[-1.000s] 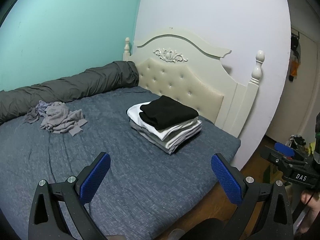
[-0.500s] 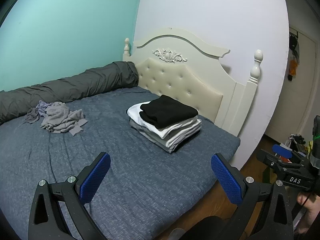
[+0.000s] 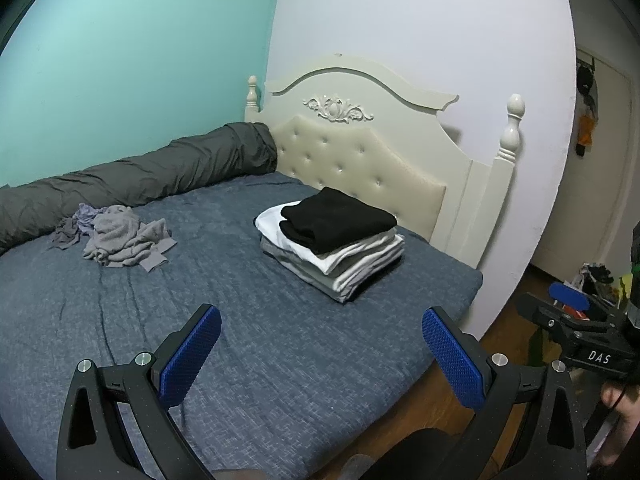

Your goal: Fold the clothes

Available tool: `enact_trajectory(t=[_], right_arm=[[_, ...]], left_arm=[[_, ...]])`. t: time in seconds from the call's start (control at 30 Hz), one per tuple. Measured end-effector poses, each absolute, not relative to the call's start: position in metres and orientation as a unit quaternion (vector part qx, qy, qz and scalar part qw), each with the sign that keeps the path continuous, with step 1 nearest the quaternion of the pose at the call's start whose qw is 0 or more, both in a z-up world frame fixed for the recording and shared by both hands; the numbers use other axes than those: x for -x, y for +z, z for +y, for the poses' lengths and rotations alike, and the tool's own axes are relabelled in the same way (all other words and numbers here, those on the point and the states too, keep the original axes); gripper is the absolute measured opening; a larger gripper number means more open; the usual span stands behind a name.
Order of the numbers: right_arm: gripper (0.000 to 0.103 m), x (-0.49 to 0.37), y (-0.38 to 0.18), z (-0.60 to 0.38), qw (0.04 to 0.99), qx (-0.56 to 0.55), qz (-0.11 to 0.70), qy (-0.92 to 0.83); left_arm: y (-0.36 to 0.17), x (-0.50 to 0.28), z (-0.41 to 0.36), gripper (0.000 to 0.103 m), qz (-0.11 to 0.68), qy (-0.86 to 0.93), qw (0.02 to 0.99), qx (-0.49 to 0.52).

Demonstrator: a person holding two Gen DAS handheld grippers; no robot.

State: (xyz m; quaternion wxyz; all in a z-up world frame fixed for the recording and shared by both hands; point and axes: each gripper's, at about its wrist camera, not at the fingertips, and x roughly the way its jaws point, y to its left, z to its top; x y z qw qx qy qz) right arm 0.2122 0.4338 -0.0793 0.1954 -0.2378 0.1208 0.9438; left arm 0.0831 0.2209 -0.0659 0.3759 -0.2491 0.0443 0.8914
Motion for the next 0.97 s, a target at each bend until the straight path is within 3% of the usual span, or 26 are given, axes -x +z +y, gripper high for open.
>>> enact_trajectory(t=[0.97], right_arm=[[0.102,-0.2123,-0.0836,0.4359,0.197,0.242,0.125,0.942]], left_arm=[[-0.0669,-0.0914,0.2219,0.103,0.045,0.888,0.39,0.241]])
